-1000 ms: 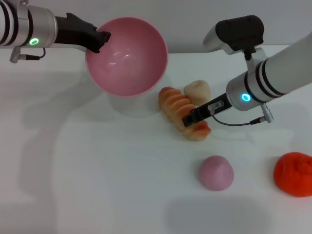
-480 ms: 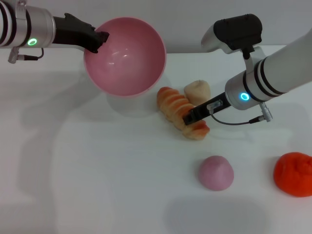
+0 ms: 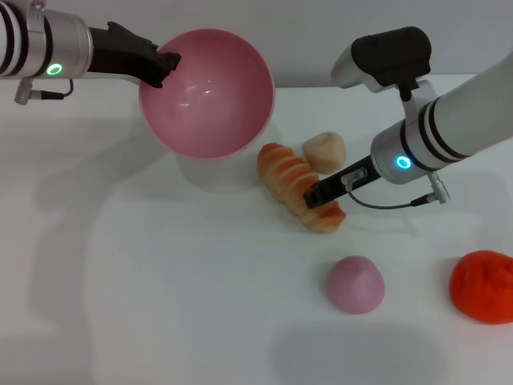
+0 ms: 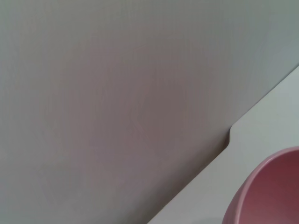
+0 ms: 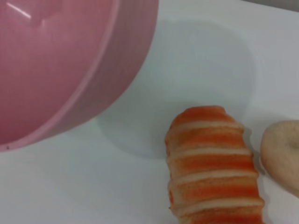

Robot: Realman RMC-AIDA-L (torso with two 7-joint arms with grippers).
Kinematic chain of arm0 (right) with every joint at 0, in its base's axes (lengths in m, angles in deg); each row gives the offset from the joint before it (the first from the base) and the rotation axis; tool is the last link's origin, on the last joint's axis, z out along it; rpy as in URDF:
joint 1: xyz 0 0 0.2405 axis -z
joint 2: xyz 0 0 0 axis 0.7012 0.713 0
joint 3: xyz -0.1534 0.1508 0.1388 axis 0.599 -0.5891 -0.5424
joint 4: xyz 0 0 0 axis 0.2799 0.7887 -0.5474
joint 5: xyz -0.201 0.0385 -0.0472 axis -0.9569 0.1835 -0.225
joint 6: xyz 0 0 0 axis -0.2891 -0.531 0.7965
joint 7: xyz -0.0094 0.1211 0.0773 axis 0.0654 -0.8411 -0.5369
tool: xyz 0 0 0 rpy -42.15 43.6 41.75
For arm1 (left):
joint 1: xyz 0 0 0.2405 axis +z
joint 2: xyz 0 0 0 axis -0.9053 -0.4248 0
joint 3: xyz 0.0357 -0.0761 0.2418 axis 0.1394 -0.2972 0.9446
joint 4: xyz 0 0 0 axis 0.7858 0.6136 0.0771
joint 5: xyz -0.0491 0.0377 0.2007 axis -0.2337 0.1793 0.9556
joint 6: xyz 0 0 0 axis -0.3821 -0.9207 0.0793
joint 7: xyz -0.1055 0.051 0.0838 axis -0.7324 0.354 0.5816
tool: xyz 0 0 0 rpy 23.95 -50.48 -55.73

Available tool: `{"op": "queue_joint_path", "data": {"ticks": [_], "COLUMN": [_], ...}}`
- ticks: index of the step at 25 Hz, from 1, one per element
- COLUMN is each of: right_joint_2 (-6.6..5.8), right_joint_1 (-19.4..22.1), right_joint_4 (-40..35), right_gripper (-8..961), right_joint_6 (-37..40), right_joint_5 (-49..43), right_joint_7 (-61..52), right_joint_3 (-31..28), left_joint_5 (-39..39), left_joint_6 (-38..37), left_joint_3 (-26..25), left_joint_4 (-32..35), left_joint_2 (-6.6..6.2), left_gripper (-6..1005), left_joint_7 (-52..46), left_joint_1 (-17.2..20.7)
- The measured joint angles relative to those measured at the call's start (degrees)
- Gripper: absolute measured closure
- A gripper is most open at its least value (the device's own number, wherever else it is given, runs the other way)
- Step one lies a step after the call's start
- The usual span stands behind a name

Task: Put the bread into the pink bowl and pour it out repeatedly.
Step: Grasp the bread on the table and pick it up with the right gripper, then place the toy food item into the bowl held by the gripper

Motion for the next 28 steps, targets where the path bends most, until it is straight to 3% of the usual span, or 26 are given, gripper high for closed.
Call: {"op": "queue_joint_path", "data": {"ticks": [8, 12, 22, 28], "right_joint_2": [0.00, 0.00, -0.23, 0.02], "right_joint_1": [0.4, 2.3, 10.9, 16.7], "right_joint_4": [-0.4, -4.5, -24.4, -37.3], "right_gripper": [810, 816, 822, 830], "right_joint_6": [0.3, 0.2, 1.9, 4.3], "right_joint_5": [0.2, 0.2, -0.4, -5.5], "right_joint_7": [0.0, 0.0, -0.1, -1.9], "right_joint_3": [0.5, 0.5, 0.0, -0.4], "left_joint_5": [0.0, 0.0, 0.0, 0.0], "left_joint_6": [0.0, 0.4, 2.0, 2.2], "left_joint_3": [-0.2, -0.4, -0.4, -0.4], "left_joint_4": [0.0, -0.2, -0.8, -1.2], "left_joint_2": [0.07, 0.01, -0.33, -0.37], "left_gripper": [954, 954, 954, 954], "left_joint_7": [0.0, 0.0, 0.0, 0.0], "left_joint_1": [0.0, 0.0, 0.3, 0.4]}}
